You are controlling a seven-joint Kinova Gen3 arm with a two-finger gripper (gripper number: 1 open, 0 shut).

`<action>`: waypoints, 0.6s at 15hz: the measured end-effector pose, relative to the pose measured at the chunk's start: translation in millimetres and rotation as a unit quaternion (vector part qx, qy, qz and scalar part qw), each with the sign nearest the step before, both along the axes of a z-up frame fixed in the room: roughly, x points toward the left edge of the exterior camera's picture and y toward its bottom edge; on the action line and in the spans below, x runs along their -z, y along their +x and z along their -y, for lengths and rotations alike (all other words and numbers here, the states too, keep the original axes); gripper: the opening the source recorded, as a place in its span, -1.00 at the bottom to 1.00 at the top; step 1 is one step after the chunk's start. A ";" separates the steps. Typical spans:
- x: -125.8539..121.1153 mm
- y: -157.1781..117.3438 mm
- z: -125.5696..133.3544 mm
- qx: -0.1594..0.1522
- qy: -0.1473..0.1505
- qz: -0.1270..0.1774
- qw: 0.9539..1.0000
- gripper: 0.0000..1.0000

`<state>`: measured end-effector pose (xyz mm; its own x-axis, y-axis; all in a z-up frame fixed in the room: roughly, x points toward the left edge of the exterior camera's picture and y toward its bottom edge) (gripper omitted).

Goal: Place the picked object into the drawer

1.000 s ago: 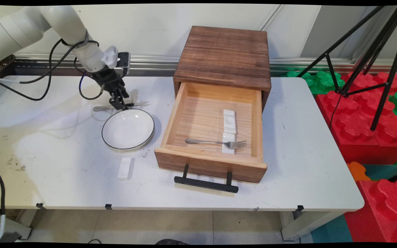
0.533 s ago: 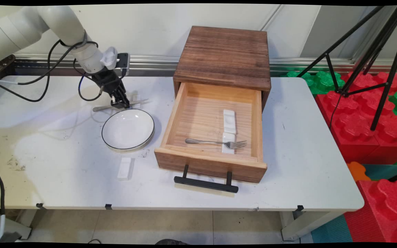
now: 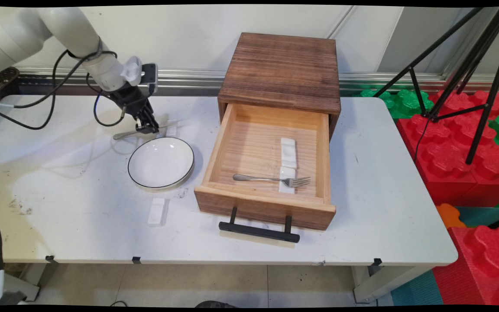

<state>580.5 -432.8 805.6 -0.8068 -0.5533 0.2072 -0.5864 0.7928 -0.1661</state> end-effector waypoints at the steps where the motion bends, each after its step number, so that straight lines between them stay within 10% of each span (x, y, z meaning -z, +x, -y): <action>1: -3.7 0.5 -1.9 -0.007 -0.005 0.001 1.000 -1.00; 9: -49.6 -5.4 -22.1 -0.053 -0.052 -0.003 0.997 -1.00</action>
